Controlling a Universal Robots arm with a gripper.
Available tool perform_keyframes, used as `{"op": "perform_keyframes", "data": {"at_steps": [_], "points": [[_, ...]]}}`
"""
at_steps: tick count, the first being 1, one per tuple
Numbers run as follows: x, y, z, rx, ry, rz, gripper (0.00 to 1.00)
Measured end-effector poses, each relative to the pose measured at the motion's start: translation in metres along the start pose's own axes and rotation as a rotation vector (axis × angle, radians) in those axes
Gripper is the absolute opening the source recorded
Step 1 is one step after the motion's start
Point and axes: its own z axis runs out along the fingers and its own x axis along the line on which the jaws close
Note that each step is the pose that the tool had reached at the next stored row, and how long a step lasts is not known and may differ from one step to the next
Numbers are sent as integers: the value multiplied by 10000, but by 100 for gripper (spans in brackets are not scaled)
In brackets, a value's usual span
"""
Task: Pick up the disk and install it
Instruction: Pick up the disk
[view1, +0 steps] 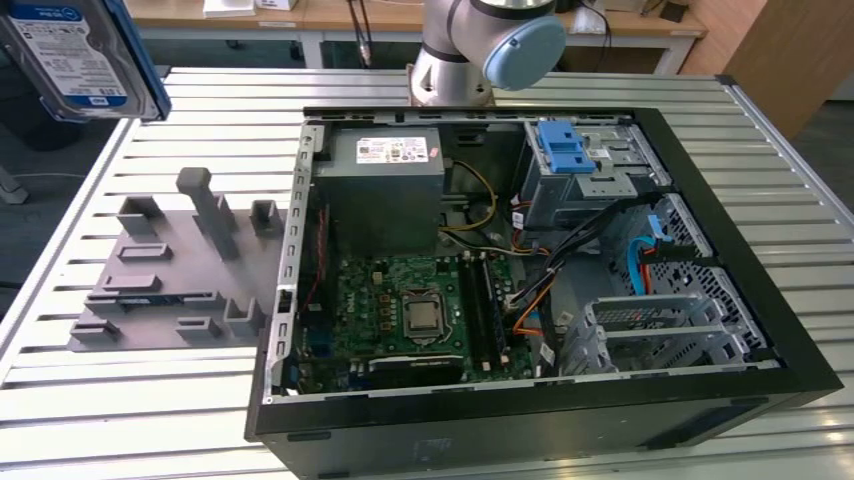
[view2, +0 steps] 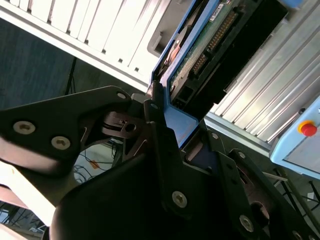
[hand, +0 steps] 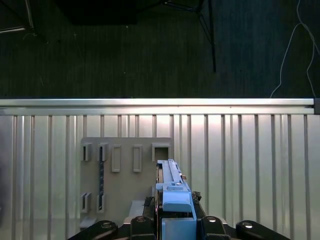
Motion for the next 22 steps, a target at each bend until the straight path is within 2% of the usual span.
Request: {"op": "perform_keyframes", "data": {"at_steps": [22], "points": [[-10, 6, -275, 0, 0, 0, 36]]}}
